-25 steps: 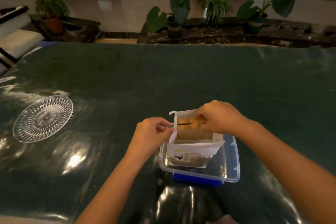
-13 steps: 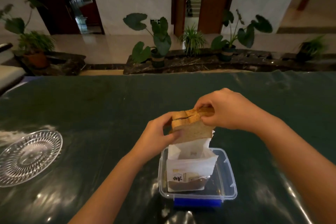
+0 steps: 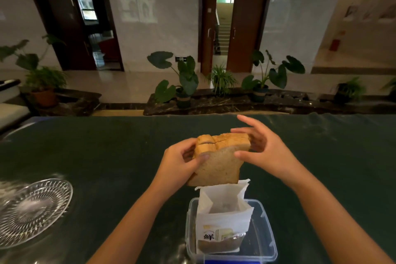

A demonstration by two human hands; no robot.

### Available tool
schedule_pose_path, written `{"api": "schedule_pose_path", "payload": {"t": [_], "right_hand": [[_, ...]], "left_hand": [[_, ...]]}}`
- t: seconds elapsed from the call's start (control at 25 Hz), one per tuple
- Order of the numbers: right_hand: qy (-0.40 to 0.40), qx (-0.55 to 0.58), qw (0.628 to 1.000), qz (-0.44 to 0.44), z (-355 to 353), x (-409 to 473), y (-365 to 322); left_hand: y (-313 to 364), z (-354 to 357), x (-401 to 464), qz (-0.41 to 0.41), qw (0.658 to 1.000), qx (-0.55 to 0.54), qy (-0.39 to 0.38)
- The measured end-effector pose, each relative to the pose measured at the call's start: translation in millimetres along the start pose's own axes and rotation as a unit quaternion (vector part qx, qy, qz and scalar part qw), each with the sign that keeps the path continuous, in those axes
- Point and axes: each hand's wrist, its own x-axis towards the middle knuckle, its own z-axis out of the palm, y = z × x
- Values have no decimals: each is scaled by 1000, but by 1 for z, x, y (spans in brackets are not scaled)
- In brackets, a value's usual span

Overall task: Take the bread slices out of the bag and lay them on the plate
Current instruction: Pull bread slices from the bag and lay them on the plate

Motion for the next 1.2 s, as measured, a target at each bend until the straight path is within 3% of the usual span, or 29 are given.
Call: {"api": "schedule_pose_path", "payload": {"t": [0.16, 0.4, 0.6, 0.92, 1.2], "right_hand": [[1, 135, 990, 37, 25, -14, 22], [-16, 161, 987, 20, 84, -28, 21], [-68, 222, 969, 82, 158, -43, 4], [-116, 229, 960, 108, 298, -50, -31], [-80, 219, 966, 112, 427, -39, -61]], "left_hand": [[11, -11, -21, -40, 996, -64, 56], [14, -41, -79, -109, 978, -105, 142], [12, -91, -160, -193, 937, -220, 189], [5, -199, -253, -251, 935, -123, 220], [-25, -322, -287, -276, 936, -65, 209]]}}
